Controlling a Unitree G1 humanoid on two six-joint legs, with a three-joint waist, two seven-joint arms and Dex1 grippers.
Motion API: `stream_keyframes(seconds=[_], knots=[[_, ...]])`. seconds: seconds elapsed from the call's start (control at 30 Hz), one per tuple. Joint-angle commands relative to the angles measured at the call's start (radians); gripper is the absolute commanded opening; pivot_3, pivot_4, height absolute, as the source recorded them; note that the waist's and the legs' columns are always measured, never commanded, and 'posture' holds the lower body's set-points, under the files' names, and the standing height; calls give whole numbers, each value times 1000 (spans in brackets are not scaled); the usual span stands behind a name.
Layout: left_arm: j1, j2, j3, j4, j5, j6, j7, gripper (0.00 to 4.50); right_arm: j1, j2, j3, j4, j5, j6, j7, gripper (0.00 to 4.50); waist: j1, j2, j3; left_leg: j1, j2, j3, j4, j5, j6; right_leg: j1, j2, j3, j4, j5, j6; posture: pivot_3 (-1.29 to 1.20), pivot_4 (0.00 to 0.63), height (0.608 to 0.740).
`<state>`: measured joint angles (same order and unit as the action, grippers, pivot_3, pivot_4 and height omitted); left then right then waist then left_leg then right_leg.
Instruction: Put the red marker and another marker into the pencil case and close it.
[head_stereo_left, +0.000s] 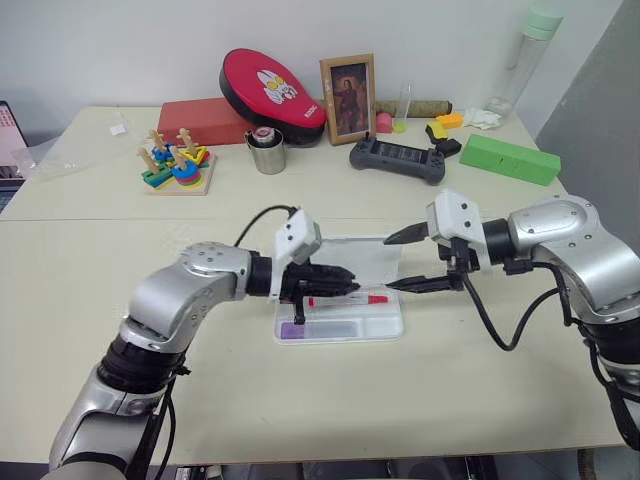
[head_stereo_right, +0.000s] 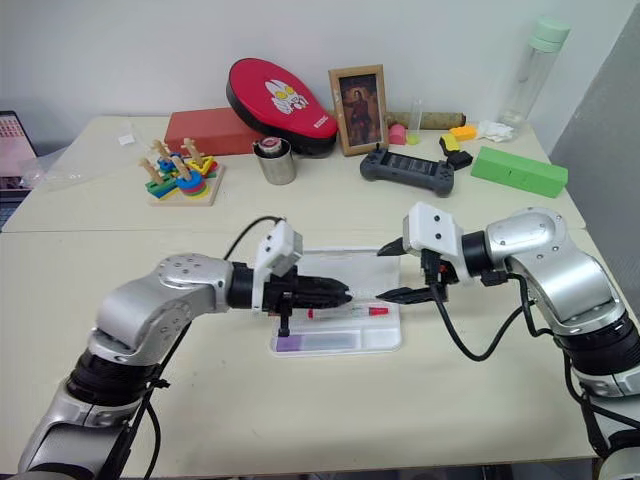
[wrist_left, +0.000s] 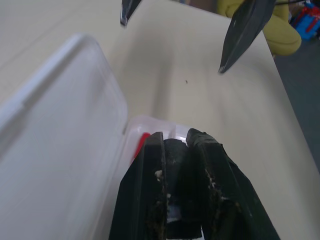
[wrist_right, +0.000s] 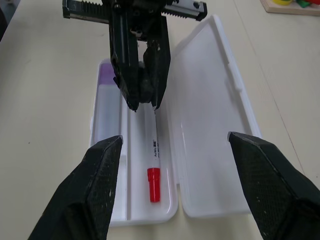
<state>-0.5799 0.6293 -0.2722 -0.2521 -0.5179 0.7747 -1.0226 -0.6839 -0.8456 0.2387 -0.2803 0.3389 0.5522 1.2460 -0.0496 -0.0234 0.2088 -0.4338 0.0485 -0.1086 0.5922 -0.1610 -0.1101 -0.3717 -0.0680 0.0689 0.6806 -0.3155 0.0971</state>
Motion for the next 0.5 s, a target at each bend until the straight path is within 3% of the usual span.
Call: stream_keyframes(seconds=[0.03, 0.5], knots=[[-45, -28, -29, -2, 29, -45, -24, 431, 15, -38, -24, -23, -3, -41, 40, 3531, 1, 0, 0, 0, 0, 0, 0, 0, 0, 0, 0, 0, 0, 0, 0, 0, 150, 740], [-45, -64, -131, -34, 141, -81, -20, 431, 105, -118, -48, -26, -22, -81, 69, 3531, 2, 0, 0, 0, 0, 0, 1, 0, 0, 1, 0, 0, 0, 0, 0, 0, 150, 740]])
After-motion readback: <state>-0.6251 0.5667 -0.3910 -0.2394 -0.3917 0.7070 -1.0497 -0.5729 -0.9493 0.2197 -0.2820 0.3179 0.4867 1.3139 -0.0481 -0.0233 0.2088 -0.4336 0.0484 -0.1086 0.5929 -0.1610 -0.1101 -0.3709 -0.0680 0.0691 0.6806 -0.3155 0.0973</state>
